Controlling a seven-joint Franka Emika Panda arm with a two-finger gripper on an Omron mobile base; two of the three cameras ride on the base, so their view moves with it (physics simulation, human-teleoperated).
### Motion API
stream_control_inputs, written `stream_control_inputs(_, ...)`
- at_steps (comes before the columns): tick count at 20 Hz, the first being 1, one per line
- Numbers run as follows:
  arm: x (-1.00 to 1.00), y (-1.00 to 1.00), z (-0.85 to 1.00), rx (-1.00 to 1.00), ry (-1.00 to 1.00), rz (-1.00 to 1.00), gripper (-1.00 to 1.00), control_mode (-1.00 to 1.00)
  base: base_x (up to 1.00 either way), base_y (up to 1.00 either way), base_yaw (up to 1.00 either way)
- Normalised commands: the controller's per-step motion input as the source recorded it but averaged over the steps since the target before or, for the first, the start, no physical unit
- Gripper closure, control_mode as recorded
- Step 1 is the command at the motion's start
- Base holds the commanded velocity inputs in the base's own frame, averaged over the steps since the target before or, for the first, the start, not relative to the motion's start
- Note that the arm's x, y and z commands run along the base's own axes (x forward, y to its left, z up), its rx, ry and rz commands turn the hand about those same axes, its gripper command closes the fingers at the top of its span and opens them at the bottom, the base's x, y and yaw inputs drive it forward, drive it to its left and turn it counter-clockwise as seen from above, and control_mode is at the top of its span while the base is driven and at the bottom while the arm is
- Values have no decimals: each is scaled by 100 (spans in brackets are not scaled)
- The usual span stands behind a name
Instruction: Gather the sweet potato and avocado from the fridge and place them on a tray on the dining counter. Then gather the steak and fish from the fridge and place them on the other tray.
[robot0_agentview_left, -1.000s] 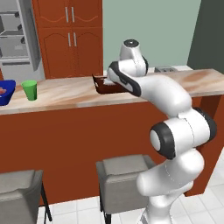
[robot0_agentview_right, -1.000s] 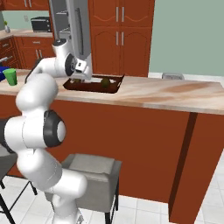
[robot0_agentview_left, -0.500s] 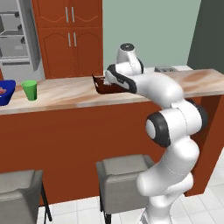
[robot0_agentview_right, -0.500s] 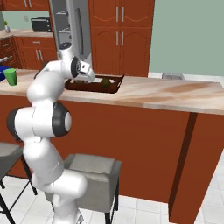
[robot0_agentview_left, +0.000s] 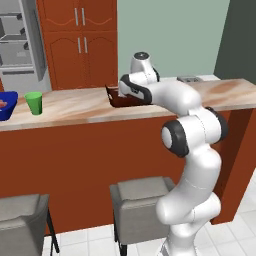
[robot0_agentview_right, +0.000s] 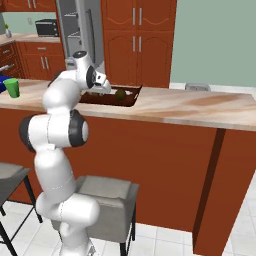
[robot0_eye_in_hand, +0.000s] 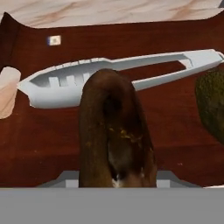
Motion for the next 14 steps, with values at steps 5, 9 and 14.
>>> stream_control_inputs(5,20,9,-21,0,3,0,100,-100,0,0,0)
stream_control_inputs(9,18,9,-25,0,2,0,100,-100,0,0,0)
stream_control_inputs(14,4,6,-30,-1,-3,0,-100,-100,0,0,0)
